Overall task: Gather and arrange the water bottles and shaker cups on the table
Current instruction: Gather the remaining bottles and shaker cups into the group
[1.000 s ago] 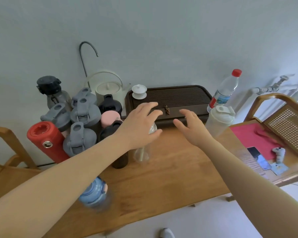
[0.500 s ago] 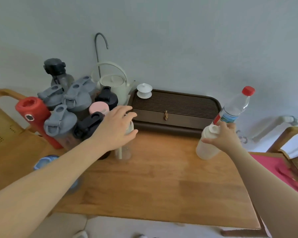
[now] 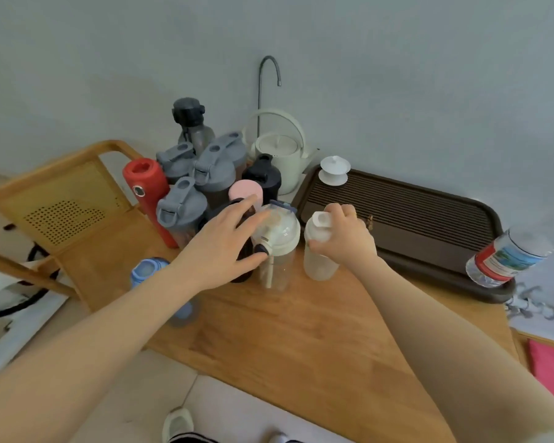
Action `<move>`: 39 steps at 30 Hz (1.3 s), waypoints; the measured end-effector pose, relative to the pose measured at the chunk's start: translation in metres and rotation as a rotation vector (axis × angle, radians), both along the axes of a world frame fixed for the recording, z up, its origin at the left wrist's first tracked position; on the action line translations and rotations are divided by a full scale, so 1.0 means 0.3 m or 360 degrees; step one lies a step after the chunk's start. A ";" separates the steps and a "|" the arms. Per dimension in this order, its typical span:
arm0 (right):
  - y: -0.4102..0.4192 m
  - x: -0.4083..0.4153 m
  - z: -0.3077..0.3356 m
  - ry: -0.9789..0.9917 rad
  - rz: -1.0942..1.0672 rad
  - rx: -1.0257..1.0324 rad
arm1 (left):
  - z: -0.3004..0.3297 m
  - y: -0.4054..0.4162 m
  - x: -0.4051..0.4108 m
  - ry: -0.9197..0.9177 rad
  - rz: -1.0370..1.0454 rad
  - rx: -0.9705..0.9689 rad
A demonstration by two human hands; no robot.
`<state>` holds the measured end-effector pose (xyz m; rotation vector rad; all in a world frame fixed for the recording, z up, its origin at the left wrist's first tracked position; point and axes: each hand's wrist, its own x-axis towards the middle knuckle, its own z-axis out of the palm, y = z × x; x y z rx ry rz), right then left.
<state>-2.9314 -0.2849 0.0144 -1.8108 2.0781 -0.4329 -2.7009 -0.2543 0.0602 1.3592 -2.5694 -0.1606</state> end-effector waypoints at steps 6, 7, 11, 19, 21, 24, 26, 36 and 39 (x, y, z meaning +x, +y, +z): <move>-0.026 0.052 -0.047 -0.0204 -0.0048 -0.0114 | -0.032 0.085 0.232 0.0086 0.0383 -0.0141; -0.017 0.055 -0.051 -0.0246 -0.0069 -0.0131 | -0.049 0.095 0.273 -0.0003 0.0559 -0.0091; 0.035 0.075 -0.071 -0.0275 -0.0153 -0.0117 | -0.125 0.116 0.410 -0.0085 0.0955 0.0553; 0.218 0.185 -0.023 -0.0242 -0.0339 -0.0674 | -0.130 0.144 0.432 0.0216 0.0479 0.0530; 0.312 0.236 -0.016 -0.0311 -0.0282 -0.0797 | -0.105 0.175 0.389 0.0286 0.0299 0.0544; 0.455 0.302 -0.014 -0.0574 0.0057 -0.0438 | -0.054 0.197 0.269 0.0394 -0.0006 0.0539; 0.508 0.324 -0.022 -0.0687 0.0265 -0.0076 | -0.037 0.195 0.182 0.0432 -0.0133 0.0540; 0.457 0.164 -0.169 -0.0818 -0.0365 -0.0252 | -0.049 0.124 -0.055 0.0299 -0.0440 0.0010; 0.393 0.117 -0.201 -0.0831 -0.0437 -0.0200 | -0.059 0.052 -0.057 0.0174 -0.0223 -0.0318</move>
